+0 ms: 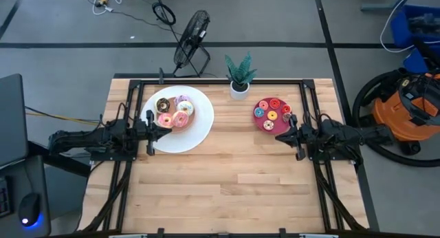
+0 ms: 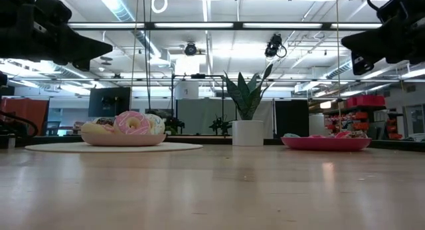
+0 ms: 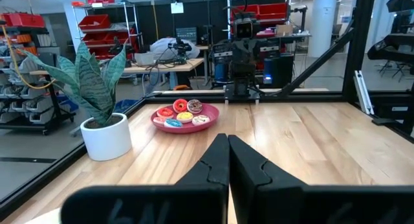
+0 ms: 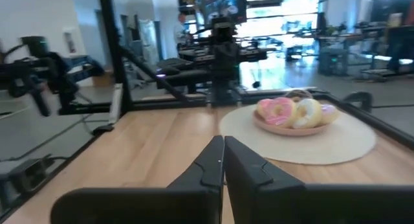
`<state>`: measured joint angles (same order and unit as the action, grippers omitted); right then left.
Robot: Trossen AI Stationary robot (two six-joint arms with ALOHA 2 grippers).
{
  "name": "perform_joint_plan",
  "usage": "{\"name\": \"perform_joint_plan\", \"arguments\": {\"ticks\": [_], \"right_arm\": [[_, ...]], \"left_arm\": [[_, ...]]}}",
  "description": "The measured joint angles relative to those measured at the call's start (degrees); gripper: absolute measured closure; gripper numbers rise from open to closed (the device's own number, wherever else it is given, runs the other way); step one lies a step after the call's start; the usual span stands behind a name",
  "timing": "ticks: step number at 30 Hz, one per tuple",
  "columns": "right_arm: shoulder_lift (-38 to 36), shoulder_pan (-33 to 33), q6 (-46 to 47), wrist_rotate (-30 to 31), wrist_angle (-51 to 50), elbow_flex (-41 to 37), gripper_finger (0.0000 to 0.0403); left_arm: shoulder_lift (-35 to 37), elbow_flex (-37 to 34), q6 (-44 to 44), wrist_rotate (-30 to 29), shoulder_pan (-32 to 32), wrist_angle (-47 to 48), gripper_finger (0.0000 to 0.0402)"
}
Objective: Pick & Place donuts
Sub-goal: Return to Home Position
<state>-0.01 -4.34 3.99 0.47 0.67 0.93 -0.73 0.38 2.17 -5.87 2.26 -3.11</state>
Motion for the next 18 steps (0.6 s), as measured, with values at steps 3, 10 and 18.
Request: {"name": "perform_joint_plan", "arguments": {"ticks": [3,10,18], "right_arm": [[0.00,3.03,0.05,-0.03,-0.02,0.00,0.0381],[0.00,5.76,0.72,-0.31,-0.08,0.02,0.0381],[0.00,5.73,0.74,-0.35,-0.13,0.02,0.0381]], "left_arm": [[0.00,0.00,-0.01,0.00,0.00,-0.01,0.0399],[0.00,0.00,-0.01,0.02,0.00,-0.02,0.0399],[0.00,0.00,0.01,0.02,0.00,-0.02,0.0399]]}}
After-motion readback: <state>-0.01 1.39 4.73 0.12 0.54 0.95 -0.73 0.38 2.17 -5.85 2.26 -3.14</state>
